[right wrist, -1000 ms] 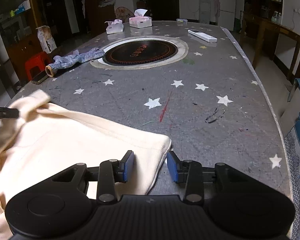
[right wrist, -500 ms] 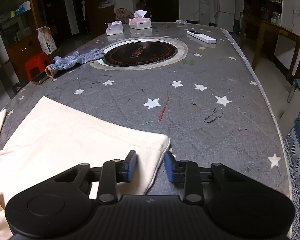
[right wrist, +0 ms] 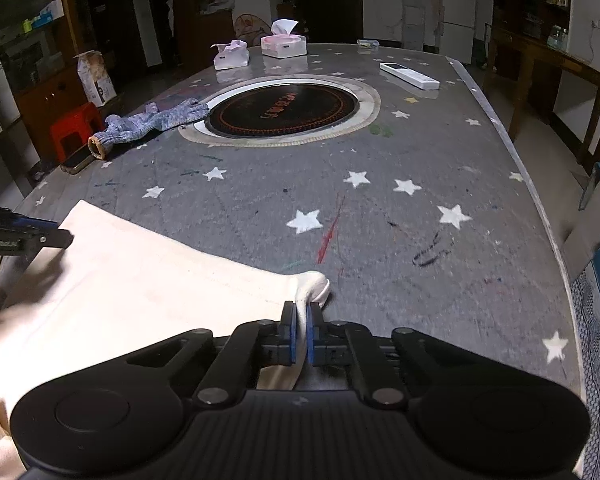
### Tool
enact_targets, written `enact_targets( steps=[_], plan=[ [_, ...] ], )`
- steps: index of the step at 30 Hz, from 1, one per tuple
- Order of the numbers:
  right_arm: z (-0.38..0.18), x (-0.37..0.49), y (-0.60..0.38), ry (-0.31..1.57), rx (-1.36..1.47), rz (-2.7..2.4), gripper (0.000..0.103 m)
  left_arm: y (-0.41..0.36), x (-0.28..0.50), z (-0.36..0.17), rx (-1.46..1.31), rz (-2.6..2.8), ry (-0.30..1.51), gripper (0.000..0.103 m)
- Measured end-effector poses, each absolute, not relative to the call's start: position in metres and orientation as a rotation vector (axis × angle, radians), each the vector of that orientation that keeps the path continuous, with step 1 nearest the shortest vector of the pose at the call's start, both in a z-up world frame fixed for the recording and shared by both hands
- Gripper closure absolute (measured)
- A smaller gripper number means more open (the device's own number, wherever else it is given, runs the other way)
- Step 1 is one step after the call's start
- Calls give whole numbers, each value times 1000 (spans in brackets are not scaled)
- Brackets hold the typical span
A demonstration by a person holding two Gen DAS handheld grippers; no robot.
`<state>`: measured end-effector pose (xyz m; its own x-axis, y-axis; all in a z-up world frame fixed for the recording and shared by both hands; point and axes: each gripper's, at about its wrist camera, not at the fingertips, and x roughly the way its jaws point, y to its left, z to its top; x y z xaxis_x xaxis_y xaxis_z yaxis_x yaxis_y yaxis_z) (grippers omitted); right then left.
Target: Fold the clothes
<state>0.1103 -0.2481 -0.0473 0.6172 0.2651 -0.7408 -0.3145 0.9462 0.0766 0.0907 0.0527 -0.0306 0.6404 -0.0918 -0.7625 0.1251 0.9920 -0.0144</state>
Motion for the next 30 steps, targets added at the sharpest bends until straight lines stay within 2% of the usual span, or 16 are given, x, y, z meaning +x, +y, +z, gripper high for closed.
enact_targets(
  steps=[11,19,20,22,24,26,28,29,30],
  plan=[
    [-34,168,-235,773,-106,302,100,48,166,-24,147,-114,815,94],
    [-36,208,-228,777,-142,303,98,51,188,-21,117,-152,813,88],
    [-35,207,-228,779,-146,311,97,52,184,-19,116,-165,811,87],
    [-34,204,-228,784,-154,330,93,54,169,-14,108,-213,811,69],
    [-28,192,-226,785,-149,391,91,55,147,-8,100,-270,804,59],
    [-22,180,-223,792,-137,462,91,53,124,-4,108,-334,791,56],
    [-15,162,-218,795,-134,569,83,52,99,0,96,-411,776,52],
    [-12,154,-216,795,-132,618,72,52,88,2,86,-446,770,51],
    [-10,147,-213,793,-126,662,67,52,76,3,77,-481,763,49]
  ],
)
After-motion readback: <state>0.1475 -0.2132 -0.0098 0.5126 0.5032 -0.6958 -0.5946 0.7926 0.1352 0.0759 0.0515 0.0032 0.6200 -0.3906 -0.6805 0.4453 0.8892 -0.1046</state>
